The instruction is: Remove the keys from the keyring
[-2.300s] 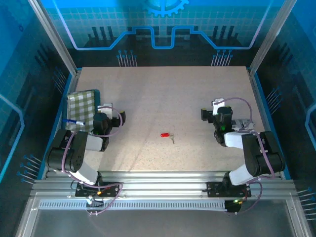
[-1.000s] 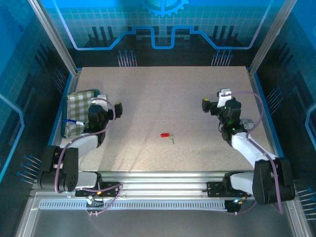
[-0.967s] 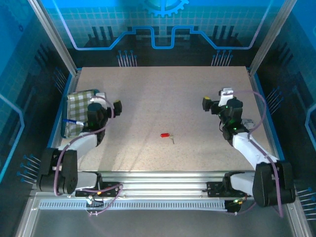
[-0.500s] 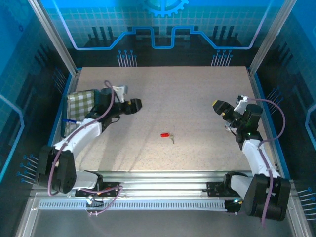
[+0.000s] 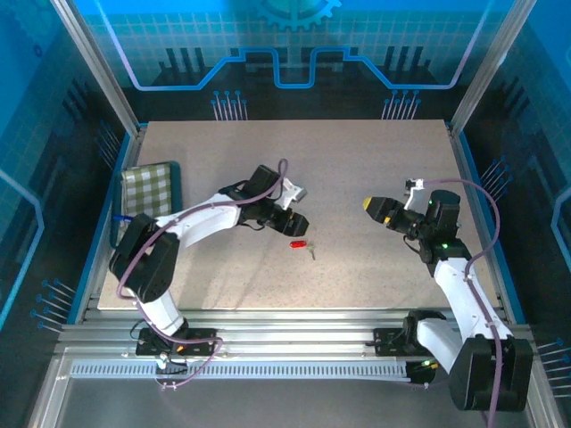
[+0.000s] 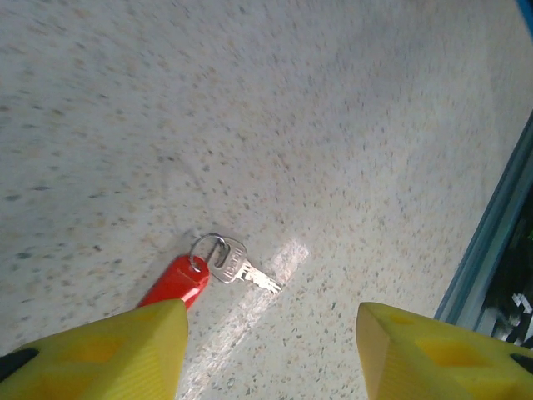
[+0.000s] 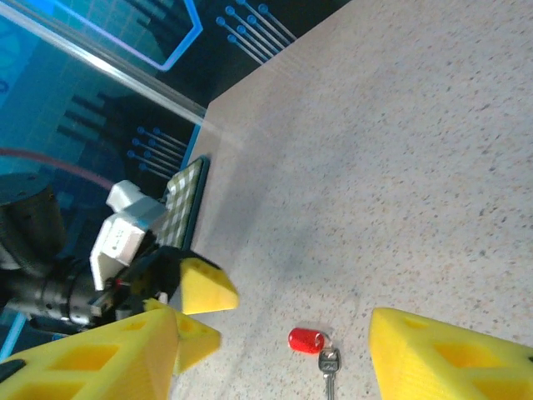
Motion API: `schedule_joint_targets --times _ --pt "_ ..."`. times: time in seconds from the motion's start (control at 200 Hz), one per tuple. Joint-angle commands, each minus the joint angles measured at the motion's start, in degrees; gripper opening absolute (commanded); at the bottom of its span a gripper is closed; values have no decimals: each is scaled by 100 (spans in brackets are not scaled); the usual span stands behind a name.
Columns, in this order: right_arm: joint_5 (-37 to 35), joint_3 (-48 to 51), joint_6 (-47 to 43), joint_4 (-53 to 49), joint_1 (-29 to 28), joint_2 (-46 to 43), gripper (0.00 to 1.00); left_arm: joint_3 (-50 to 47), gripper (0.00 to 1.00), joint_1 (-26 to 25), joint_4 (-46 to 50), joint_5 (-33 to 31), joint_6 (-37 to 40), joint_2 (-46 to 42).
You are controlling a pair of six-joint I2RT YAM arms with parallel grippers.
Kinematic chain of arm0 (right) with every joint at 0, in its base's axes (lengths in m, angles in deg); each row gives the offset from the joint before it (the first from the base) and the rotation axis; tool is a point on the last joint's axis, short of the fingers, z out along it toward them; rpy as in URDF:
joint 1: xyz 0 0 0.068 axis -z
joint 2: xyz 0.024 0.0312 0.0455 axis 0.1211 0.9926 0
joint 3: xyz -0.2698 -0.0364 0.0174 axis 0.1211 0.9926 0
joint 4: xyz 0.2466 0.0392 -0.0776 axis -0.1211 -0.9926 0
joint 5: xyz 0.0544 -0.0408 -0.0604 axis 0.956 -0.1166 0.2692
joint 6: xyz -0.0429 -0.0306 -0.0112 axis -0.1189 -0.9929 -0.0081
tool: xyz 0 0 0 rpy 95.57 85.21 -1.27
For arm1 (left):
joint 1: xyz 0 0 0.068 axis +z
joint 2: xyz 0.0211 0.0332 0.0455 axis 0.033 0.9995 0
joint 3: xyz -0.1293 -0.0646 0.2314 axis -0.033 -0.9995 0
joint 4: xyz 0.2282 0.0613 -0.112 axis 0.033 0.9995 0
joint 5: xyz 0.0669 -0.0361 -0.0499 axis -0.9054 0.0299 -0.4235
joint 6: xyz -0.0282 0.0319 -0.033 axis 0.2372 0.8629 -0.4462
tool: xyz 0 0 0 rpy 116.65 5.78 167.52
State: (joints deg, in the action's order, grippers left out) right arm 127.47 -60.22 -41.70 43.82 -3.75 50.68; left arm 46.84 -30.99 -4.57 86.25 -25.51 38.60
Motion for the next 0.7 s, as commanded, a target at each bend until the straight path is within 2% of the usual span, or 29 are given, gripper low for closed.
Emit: schedule_joint_targets --times 0.0,0.18,0.696 --pt "-77 -108 -194 -266 -124 -115 63 375 56 -172 605 -80 568 407" --pt "-123 -66 -273 -358 -149 -212 64 658 61 -358 577 -315 739 930" --pt "-174 -56 -303 -452 -152 -268 67 779 55 -543 339 -387 748 1446"
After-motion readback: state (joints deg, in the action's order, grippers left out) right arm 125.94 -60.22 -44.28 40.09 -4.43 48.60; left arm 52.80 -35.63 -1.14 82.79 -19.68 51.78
